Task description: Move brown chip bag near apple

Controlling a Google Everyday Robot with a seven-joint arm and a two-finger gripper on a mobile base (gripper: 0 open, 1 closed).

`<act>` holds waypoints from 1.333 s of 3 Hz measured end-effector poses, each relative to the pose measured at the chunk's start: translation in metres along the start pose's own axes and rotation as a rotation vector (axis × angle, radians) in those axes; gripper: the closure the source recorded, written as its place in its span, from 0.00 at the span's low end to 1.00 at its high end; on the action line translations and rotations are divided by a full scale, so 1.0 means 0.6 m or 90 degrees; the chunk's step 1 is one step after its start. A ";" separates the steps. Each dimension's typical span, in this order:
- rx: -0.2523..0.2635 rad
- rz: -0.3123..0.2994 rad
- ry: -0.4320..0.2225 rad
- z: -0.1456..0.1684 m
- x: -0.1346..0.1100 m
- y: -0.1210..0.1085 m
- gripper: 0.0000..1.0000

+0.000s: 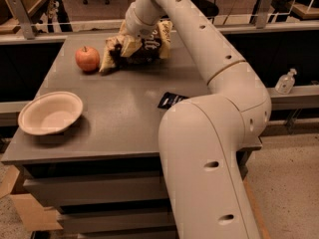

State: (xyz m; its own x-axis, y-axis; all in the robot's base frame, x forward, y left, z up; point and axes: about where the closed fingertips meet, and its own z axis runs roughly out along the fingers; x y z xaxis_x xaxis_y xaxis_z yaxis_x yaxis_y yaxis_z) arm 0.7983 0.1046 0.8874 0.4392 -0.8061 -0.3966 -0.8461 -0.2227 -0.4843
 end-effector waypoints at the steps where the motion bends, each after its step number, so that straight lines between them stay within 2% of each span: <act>1: -0.003 0.000 -0.001 0.008 -0.001 0.002 0.12; 2: -0.006 0.000 -0.002 0.014 -0.002 0.003 0.00; 4: 0.000 0.000 0.011 0.010 0.001 0.002 0.00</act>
Offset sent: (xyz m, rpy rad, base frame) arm 0.0003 0.0024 -0.0034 -0.0009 0.0039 0.0027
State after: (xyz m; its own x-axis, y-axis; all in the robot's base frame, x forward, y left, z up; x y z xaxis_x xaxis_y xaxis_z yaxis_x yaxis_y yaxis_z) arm 0.7996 0.1069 0.8821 0.4335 -0.8154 -0.3837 -0.8466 -0.2225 -0.4835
